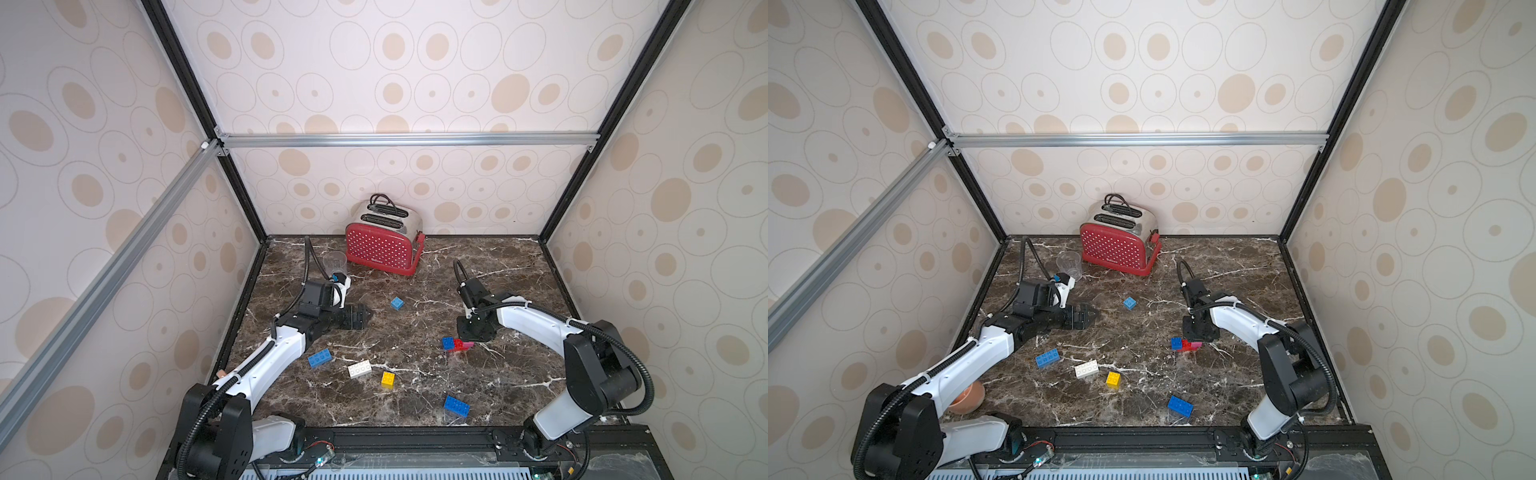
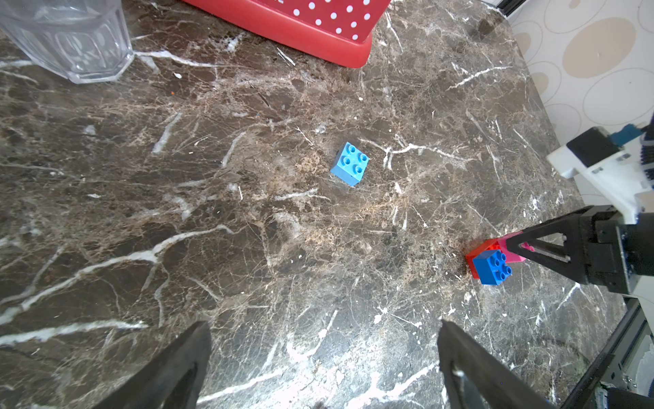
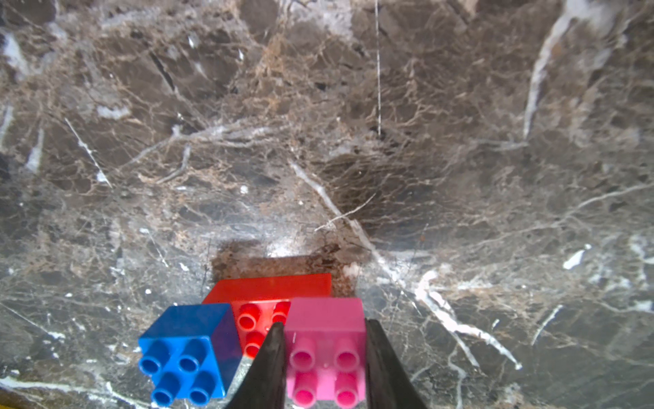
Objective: Assemble a carrot with lego
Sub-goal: Assemble the lego brick with the lego brick.
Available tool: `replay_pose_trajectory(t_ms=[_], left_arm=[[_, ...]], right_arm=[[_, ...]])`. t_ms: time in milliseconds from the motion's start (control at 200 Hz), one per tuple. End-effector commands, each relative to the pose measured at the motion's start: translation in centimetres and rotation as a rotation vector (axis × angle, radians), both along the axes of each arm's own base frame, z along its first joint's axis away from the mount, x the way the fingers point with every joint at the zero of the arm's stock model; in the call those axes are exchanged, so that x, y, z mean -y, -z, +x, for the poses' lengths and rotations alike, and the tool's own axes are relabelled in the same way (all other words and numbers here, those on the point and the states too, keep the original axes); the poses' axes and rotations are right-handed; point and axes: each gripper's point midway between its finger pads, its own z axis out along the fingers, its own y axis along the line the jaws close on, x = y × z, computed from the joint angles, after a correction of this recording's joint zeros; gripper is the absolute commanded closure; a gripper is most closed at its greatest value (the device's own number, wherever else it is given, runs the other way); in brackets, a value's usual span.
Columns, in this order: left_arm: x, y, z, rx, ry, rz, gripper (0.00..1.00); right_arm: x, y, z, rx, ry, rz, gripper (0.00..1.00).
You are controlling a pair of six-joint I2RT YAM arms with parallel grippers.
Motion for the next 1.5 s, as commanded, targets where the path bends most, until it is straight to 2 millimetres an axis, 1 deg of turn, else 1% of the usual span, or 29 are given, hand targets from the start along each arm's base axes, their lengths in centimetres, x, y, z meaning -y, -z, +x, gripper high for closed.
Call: replay_pose_trajectory(t_ms=[0, 300, 556, 876, 1067, 1292, 1492], left_arm=[[0.3, -0.5, 0.2, 0.011, 0.012, -0.004, 0.01], [0.3, -0.5, 0.2, 0.012, 0.013, -0.002, 0.01], [0.3, -0.5, 0.2, 0.011, 0.012, 0.0, 0.01], [0.3, -0.5, 0.2, 0.01, 0.014, 0.001, 0.01], [0.3, -0.5, 0.2, 0.01, 0.014, 0.001, 0.01], [0.2, -0.5, 0.2, 0.011, 0.015, 0.002, 0.01], [0.2, -0.6, 0.2, 0.015, 0.013, 0.004, 0.01]], right_arm=[[0.7, 1.3, -1.3, -0.069, -0.023, -0.057, 0.79], [1.6, 1.6, -2.8, -0.088, -0.006, -0.074, 0.8], [1.9, 1.7, -2.8, -0.082, 0.002, -0.085, 0.8], [1.7, 3.7, -3.4, -0.138, -0.001, -0.08, 0.81], [1.9, 4.1, -3.9, -0.153, -0.003, -0.091, 0.81], [2.0, 3.5, -3.5, -0.151, -0.005, -0.108, 0.8], [1.3, 1.3, -2.5, -0.097, 0.001, -0.065, 0.71]])
